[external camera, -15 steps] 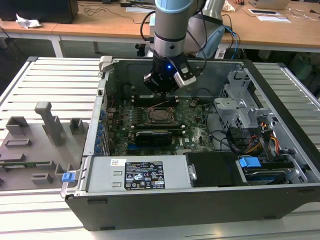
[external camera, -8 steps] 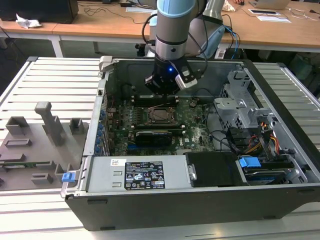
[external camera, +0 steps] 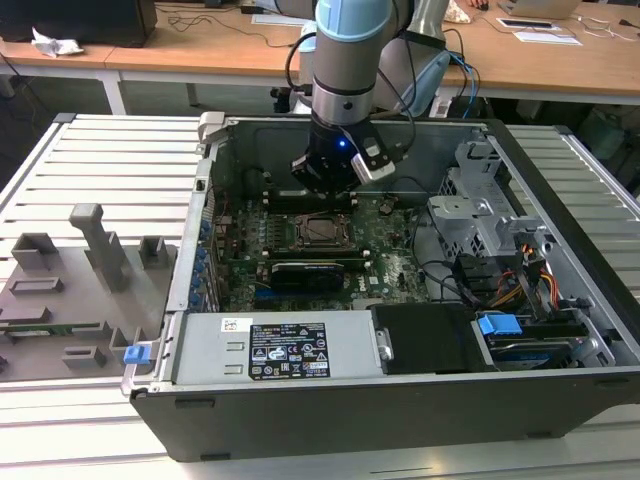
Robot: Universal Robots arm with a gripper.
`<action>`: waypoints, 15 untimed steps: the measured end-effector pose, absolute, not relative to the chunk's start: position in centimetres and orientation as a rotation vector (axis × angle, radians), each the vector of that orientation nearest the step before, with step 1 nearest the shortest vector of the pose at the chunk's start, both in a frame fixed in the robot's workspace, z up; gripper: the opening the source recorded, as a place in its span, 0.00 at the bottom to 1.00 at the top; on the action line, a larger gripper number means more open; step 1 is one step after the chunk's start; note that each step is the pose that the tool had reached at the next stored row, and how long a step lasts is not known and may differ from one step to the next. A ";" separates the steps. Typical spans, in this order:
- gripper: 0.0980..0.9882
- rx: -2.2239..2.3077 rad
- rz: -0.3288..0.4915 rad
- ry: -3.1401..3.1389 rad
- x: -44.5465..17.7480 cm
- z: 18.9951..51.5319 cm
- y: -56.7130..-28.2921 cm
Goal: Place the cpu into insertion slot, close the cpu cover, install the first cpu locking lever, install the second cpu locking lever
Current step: 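Install the first cpu locking lever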
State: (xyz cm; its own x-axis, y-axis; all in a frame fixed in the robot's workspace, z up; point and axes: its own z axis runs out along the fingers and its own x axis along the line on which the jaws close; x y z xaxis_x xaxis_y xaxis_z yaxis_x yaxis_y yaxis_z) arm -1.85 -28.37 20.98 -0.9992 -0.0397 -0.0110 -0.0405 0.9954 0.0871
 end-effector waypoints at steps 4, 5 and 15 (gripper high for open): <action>0.01 -0.059 0.133 3.129 -1.7 20.8 -28.4; 0.01 -0.058 0.132 3.129 -1.7 20.7 -28.4; 0.01 -0.049 0.122 3.129 -1.6 20.4 -28.4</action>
State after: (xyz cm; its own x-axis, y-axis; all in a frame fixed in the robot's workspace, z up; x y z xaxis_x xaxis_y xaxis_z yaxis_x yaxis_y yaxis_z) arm -1.59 -28.37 20.42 -0.9995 -0.0309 -0.0106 -0.0316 0.9965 0.0778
